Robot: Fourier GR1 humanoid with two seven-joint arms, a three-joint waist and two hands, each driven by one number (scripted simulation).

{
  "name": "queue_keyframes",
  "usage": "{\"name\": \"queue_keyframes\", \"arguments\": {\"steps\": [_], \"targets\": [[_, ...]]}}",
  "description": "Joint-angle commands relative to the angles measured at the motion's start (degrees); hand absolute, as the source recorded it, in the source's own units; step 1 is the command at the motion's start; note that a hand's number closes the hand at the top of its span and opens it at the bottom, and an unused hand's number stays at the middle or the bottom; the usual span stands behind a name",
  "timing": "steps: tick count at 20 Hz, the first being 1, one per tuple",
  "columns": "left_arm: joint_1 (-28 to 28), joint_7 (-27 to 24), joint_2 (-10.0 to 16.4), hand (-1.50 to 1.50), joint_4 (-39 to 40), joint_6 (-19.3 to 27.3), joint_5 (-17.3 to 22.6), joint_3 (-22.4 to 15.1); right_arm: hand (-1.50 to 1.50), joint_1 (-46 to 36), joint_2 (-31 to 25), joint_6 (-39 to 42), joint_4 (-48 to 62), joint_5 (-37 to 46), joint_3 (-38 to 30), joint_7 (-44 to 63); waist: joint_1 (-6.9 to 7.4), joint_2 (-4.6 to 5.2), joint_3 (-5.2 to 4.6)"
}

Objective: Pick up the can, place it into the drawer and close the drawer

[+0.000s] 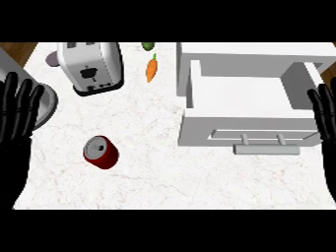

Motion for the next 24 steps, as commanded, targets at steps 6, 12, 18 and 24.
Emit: {"name": "queue_keyframes", "arguments": {"steps": [6, 12, 18, 24], "targets": [[-1.2, -1.6, 7.6, -1.50, 2.5, -25.7, 23.5, -6.6, -1.50, 0.1, 2.1, 0.4, 2.0, -2.6, 1.4, 0.6, -1.14, 1.68, 2.02], [5.1, 5.8, 22.5, -1.50, 9.5, -35.7, 29.7, 3.0, -1.50, 7.7, 1.2, -4.0, 2.4, -4.5, -7.8, 10.7, -0.10, 1.30, 2.18], [3.1, 8.7, 27.1, -1.50, 13.8, -41.4, 40.3, 9.7, -1.50, 14.4, -0.1, 0.6, -1.7, -10.7, -12.3, 8.8, -0.08, 1.23, 2.23], [2.3, 11.6, 32.5, -1.50, 19.4, -47.6, 46.6, 14.7, -1.50, 18.5, -1.2, 5.4, -1.2, -15.0, -17.1, 5.8, -0.09, 1.24, 2.23]]}}
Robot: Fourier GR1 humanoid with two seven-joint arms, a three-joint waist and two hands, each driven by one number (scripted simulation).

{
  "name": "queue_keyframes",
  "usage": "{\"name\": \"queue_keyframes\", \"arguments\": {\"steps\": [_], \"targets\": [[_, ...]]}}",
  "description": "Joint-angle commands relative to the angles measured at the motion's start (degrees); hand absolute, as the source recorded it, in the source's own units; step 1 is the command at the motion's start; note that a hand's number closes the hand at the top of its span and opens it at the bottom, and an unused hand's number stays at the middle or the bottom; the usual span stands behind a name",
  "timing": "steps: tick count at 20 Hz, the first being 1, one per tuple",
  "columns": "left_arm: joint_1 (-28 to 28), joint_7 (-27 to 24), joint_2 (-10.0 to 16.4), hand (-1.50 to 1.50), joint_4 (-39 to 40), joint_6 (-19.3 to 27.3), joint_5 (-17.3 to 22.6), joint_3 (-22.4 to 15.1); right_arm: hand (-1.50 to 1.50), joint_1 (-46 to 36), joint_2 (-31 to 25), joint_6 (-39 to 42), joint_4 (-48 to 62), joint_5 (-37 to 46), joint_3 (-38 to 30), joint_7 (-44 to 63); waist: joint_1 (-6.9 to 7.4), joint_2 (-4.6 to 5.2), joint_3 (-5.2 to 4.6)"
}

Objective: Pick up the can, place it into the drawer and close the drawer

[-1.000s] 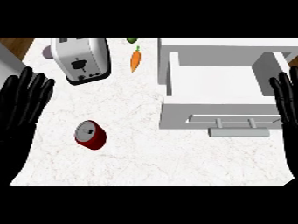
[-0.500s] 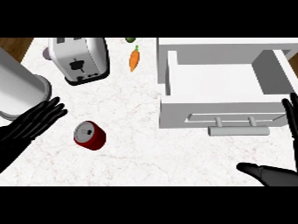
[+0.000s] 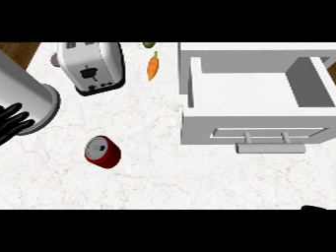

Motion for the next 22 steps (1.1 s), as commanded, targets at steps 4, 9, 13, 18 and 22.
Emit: {"name": "queue_keyframes", "arguments": {"steps": [4, 9, 13, 18, 22], "targets": [[2.3, 5.0, 1.9, -1.50, 0.7, -1.3, 7.8, 3.9, -1.50, 4.1, 1.1, 4.2, -0.5, -2.3, -2.8, -3.1, 0.26, -0.03, 0.01], [-1.3, 11.4, 4.5, -1.50, 3.9, 3.6, 16.5, 1.5, -1.50, 8.5, -0.1, 9.6, -1.1, -7.1, -7.3, -5.5, -0.16, -0.03, 0.03], [-3.5, 15.1, 5.6, -1.50, 7.8, 3.5, 21.2, 0.8, -1.50, 6.3, -2.6, 8.4, -4.0, -11.4, -11.3, 1.5, -0.16, 0.03, 0.00], [-4.5, 17.9, 1.6, -1.50, 6.7, 7.1, 18.8, -1.1, -1.50, 8.8, -0.5, 13.2, -0.1, -11.2, -13.0, -4.8, -0.13, 0.02, 0.01], [-2.7, 18.9, -3.1, -1.50, 2.9, 9.0, 15.9, -4.0, -1.50, 11.1, 1.9, 12.7, -6.4, -10.9, -12.5, -1.5, 0.00, -0.04, 0.00]]}}
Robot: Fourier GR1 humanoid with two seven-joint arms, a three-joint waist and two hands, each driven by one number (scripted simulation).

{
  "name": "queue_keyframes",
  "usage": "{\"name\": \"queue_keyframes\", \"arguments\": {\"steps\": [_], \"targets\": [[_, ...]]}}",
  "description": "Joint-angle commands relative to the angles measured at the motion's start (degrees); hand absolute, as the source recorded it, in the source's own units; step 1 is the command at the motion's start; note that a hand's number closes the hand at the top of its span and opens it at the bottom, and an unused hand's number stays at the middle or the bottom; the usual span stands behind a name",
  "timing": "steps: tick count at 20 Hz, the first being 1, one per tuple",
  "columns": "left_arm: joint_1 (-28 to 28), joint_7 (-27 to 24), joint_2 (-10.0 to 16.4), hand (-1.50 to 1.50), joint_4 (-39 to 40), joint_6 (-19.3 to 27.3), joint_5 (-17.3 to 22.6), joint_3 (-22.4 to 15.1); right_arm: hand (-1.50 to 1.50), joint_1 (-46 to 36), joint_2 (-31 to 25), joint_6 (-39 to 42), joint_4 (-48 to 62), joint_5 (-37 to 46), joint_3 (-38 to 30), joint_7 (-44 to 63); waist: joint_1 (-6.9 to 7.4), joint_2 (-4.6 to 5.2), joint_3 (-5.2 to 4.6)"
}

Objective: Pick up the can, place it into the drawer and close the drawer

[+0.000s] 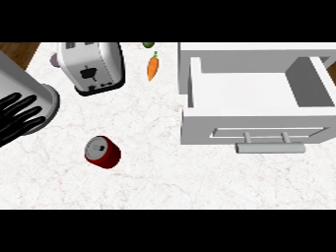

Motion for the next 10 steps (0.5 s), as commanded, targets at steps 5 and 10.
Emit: {"name": "queue_keyframes", "arguments": {"steps": [5, 10], "targets": [[-1.2, -0.7, -8.7, -1.50, 2.1, 0.8, -9.5, -3.2, -1.50, 0.2, 0.9, 4.8, 2.4, -2.0, -3.8, -1.9, 0.06, 0.03, -0.01], [-0.6, -2.7, -13.2, -1.50, 2.2, 0.8, -17.1, -4.9, -1.50, 2.5, 0.1, 8.4, 2.7, -6.3, -8.5, -1.1, -0.06, 0.00, -0.02]]}}
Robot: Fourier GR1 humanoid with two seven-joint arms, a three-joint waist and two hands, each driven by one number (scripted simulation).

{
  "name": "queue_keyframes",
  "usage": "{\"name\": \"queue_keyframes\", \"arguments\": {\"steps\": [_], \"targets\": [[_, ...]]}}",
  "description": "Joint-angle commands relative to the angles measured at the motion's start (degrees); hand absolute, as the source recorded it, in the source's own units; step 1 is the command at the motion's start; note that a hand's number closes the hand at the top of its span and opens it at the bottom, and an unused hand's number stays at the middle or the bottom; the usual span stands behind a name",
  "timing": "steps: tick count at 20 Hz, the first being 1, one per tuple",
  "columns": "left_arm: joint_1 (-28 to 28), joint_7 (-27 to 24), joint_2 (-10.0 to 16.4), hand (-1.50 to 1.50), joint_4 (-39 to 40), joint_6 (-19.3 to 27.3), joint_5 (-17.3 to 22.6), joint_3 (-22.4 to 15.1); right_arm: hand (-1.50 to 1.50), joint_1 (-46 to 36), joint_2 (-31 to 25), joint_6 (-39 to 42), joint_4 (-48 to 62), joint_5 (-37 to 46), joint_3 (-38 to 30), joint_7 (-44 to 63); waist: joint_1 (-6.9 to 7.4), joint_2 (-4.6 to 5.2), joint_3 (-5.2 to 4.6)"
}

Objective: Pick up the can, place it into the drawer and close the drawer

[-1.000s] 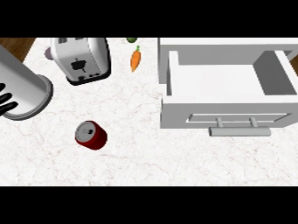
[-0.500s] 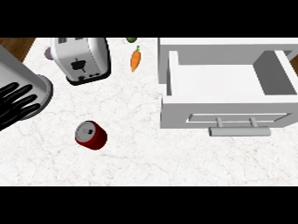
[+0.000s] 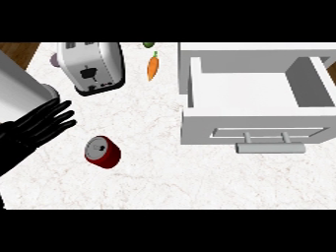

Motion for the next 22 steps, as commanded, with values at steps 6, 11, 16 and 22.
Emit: {"name": "queue_keyframes", "arguments": {"steps": [6, 11, 16, 22], "targets": [[-2.1, -8.6, -9.1, -1.50, 9.8, -3.3, -18.0, -2.5, -1.50, 3.3, 5.1, 3.4, -4.0, 2.4, -0.2, -0.2, -0.25, 0.06, -0.03], [-7.8, -14.2, -9.8, -1.50, 21.8, -5.0, -24.2, -0.2, -1.50, 0.9, 1.1, 6.1, 1.8, -2.3, -5.6, -0.4, -0.44, 0.14, -0.03], [-4.5, -25.4, -10.1, -1.50, 25.5, -7.7, -32.0, 1.8, -1.50, -0.8, -0.9, 3.1, -3.8, -6.8, -7.5, 7.9, -0.15, 0.09, -0.06], [-8.7, -33.4, -11.4, -1.50, 35.1, -5.0, -40.7, 1.3, -1.50, 0.7, 2.2, 6.1, -5.7, -5.3, -7.6, 6.8, -0.35, 0.10, -0.06]]}}
